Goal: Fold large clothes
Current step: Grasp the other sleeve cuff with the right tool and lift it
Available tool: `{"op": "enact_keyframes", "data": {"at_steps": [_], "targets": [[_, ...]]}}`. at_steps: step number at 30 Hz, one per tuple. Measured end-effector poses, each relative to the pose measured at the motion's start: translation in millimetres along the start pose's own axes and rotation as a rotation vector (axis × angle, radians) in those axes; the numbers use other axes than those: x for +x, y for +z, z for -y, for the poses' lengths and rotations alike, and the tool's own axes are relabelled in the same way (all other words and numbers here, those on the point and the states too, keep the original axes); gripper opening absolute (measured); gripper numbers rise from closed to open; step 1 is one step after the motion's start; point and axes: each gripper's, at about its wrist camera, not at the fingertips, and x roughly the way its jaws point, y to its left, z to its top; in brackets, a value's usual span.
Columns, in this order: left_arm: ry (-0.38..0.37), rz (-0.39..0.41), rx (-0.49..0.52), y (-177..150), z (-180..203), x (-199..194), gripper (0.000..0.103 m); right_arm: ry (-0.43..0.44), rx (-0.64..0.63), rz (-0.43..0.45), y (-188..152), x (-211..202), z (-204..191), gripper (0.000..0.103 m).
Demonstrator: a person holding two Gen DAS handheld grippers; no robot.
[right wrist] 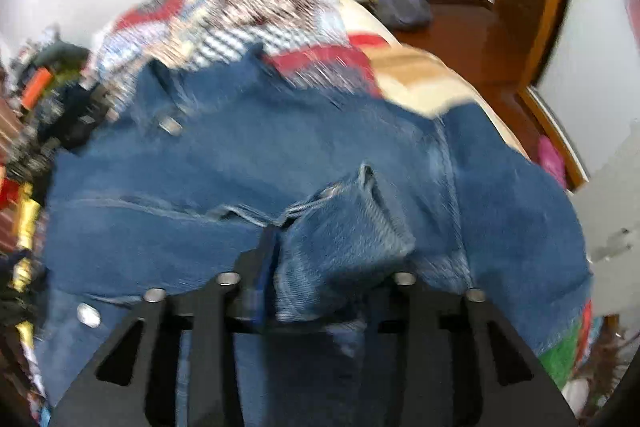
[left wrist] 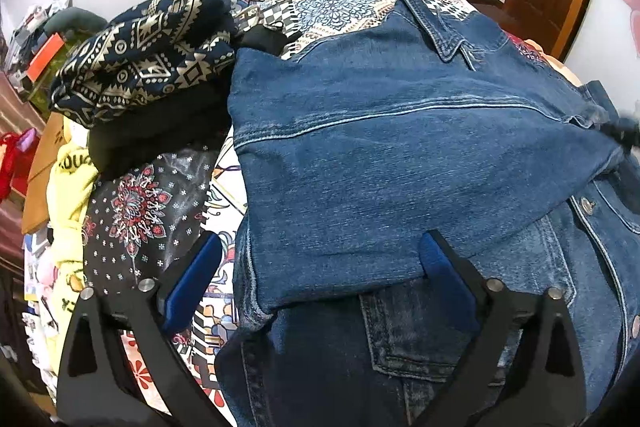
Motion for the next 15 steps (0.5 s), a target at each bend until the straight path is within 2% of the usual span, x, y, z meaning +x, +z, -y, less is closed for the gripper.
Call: {"op": "enact_keyframes", "data": {"at_steps": [3, 5, 8, 13, 15], "targets": [[-0.022, -0.012, -0.026, -1, -4, 2, 0.100, -0.023, 0.027, -0.018, -8, -4, 15, 0.054], [-0.024, -0.018, -0.030, 0, -5, 1, 0.100, 0.002, 0.056, -0.018, -11, -13, 27, 0.061], [0.004, -0.014, -0.021, 4, -2, -4, 0.100, -0.024, 0.088, 0.008, -14, -32, 43, 0.062], [0.002, 0.053, -0.014, 20, 7, -28, 0.100, -0.051, 0.167, 0.066, -17, -59, 80, 0.063], [0.001, 0.085, -0.011, 28, 11, -37, 0.100, -0.048, 0.238, 0.085, -22, -67, 100, 0.071]]}}
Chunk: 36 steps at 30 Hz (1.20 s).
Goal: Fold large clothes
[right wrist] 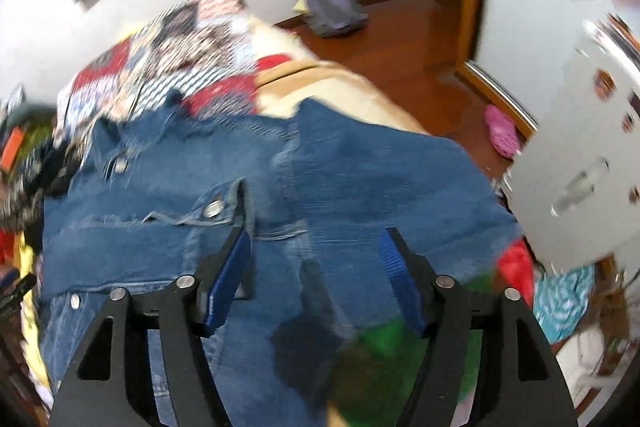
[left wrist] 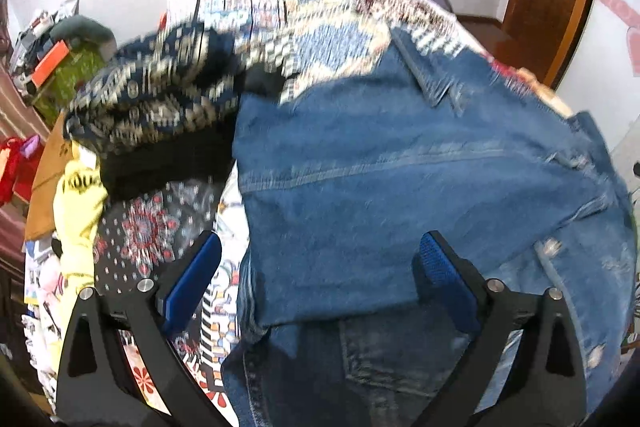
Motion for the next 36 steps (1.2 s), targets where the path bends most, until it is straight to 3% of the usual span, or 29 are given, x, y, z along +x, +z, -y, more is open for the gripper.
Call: {"op": "enact_keyframes", "data": {"at_steps": [6, 14, 17, 24, 28, 30, 32, 36], "targets": [[-0.031, 0.070, -0.005, 22, 19, -16, 0.100, 0.004, 0.187, -0.008, -12, 1, 47, 0.075], [-0.061, 0.045, 0.013, 26, 48, -3, 0.100, 0.011, 0.358, -0.110, -26, 37, 94, 0.075], [-0.054, 0.034, 0.009, 25, 53, 3, 0.100, 0.045, 0.410, -0.083, -22, 50, 106, 0.089], [-0.027, 0.023, 0.011, 20, 48, 6, 0.100, -0.075, 0.427, -0.045, -1, 72, 111, 0.092], [0.007, 0.034, 0.023, 17, 40, 3, 0.100, -0.111, 0.428, -0.047, 7, 72, 110, 0.077], [0.014, 0.039, 0.017, 16, 35, 1, 0.100, -0.126, 0.409, -0.043, 10, 67, 109, 0.048], [0.011, 0.046, 0.001, 15, 28, -1, 0.100, -0.138, 0.399, -0.038, 16, 60, 107, 0.031], [0.003, 0.064, -0.027, 13, 17, -8, 0.100, -0.125, 0.327, 0.041, 32, 30, 89, 0.018]]}}
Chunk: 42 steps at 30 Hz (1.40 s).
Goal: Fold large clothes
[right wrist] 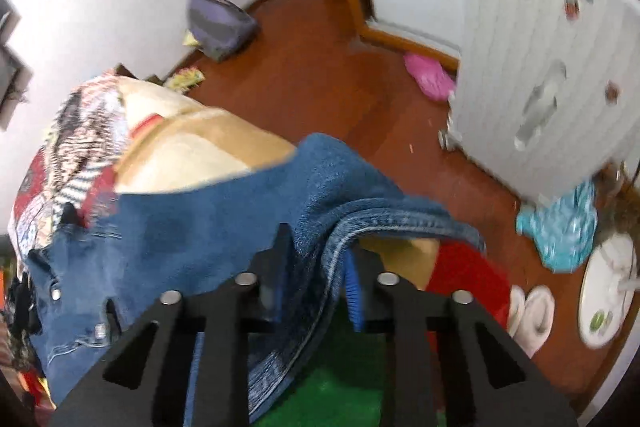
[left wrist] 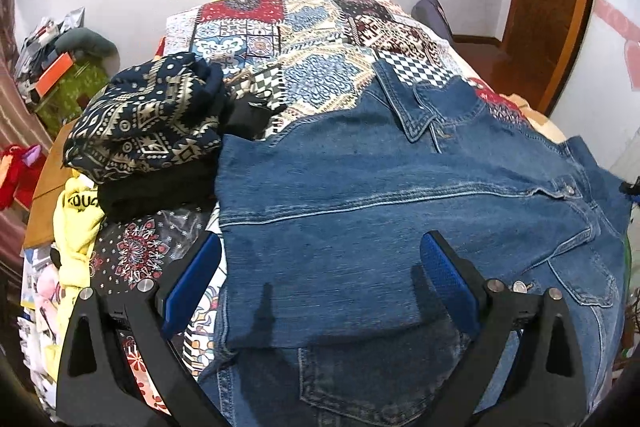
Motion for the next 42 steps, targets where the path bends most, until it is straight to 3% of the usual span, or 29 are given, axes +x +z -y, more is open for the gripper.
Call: {"op": "enact_keyframes", "data": {"at_steps": [3, 7, 10, 14, 19, 22, 24, 27, 31, 35, 37, 42], "targets": [[-0.008, 0.014, -0.016, 0, -8, -6, 0.100, 0.027, -0.097, 0.092, 7, -37, -34, 0.017], [-0.022, 0.036, -0.040, -1, -19, -15, 0.100, 0.165, -0.234, 0.197, 6, -91, -100, 0.017], [-0.052, 0.044, -0.056, -4, -28, -19, 0.100, 0.261, -0.340, 0.225, -10, -113, -146, 0.017], [-0.061, 0.037, -0.081, -13, -40, -20, 0.100, 0.338, -0.449, 0.142, -45, -100, -197, 0.017], [-0.082, 0.026, -0.112, -25, -56, -24, 0.100, 0.322, -0.595, -0.040, -108, -53, -235, 0.020], [-0.084, 0.014, -0.120, -31, -60, -24, 0.100, 0.282, -0.674, -0.119, -138, -37, -244, 0.021], [-0.081, 0.005, -0.120, -35, -61, -22, 0.100, 0.278, -0.705, -0.168, -149, -34, -243, 0.040], [-0.073, 0.000, -0.112, -37, -58, -22, 0.100, 0.295, -0.722, -0.211, -154, -36, -241, 0.055], [-0.080, 0.011, -0.105, -31, -50, -26, 0.100, 0.281, -0.733, -0.159, -145, -58, -224, 0.056], [-0.117, 0.031, -0.072, -13, -29, -33, 0.100, 0.258, -0.675, -0.040, -129, -80, -203, 0.076], [-0.139, 0.042, -0.040, -1, -11, -36, 0.100, 0.251, -0.638, 0.017, -117, -89, -186, 0.076], [-0.197, 0.080, 0.076, 35, 52, -39, 0.100, 0.224, -0.517, 0.051, -92, -87, -147, 0.077]]}}
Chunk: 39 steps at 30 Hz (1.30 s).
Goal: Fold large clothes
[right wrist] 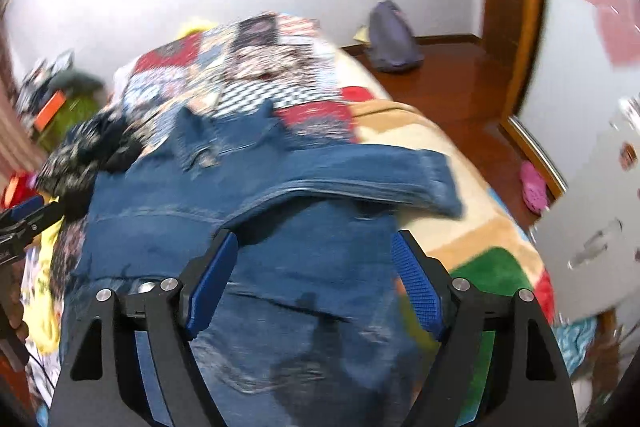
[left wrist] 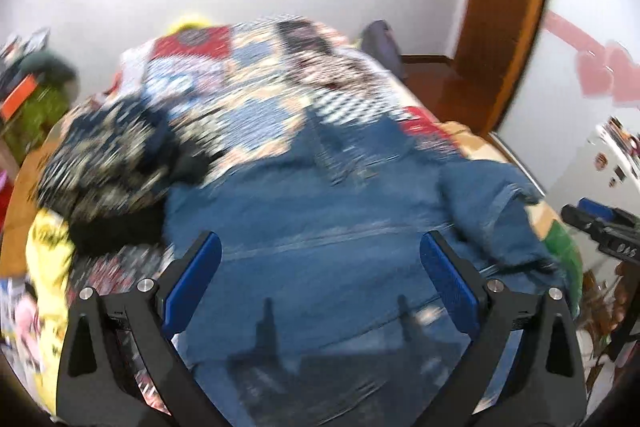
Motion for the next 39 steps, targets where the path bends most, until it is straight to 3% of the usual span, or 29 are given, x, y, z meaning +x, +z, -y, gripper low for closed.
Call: {"op": "enact_keyframes", "data": {"at_steps": [4, 11, 14, 17, 19, 21, 24, 26, 27, 28, 34, 39], "targets": [[-0.100, -0.019, 0.093, 25, 53, 21, 0.100, -0.034, 0.069, -0.014, -5, 9, 28, 0.077], [-0.185, -0.127, 0.320, 42, 157, 84, 0.100, -0.052, 0.146, -0.069, -19, 33, 58, 0.076], [-0.173, -0.175, 0.429, 38, 186, 111, 0.100, -0.060, 0.158, -0.096, -25, 40, 68, 0.077], [-0.105, -0.218, 0.501, 30, 200, 142, 0.100, -0.048, 0.186, -0.116, -28, 46, 78, 0.077], [-0.111, -0.233, 0.487, 28, 197, 154, 0.095, -0.029, 0.196, -0.125, -28, 50, 79, 0.077], [-0.142, -0.235, 0.450, 31, 191, 157, 0.076, -0.029, 0.173, -0.128, -28, 54, 77, 0.077], [-0.162, -0.204, 0.383, 38, 176, 156, 0.062, -0.047, 0.143, -0.160, -30, 69, 74, 0.077], [-0.144, -0.182, 0.358, 43, 167, 154, 0.040, -0.046, 0.137, -0.184, -35, 80, 74, 0.080], [-0.125, -0.179, 0.354, 46, 161, 154, 0.022, -0.051, 0.129, -0.175, -38, 80, 74, 0.082], [-0.110, -0.178, 0.345, 48, 155, 154, 0.011, -0.062, 0.108, -0.162, -39, 79, 71, 0.082], [-0.136, -0.148, 0.131, 59, 89, 123, 0.009, -0.077, 0.073, -0.159, -40, 77, 70, 0.083], [-0.162, -0.188, -0.005, 23, 49, 100, 0.009, -0.068, 0.081, -0.176, -37, 79, 74, 0.084]]}}
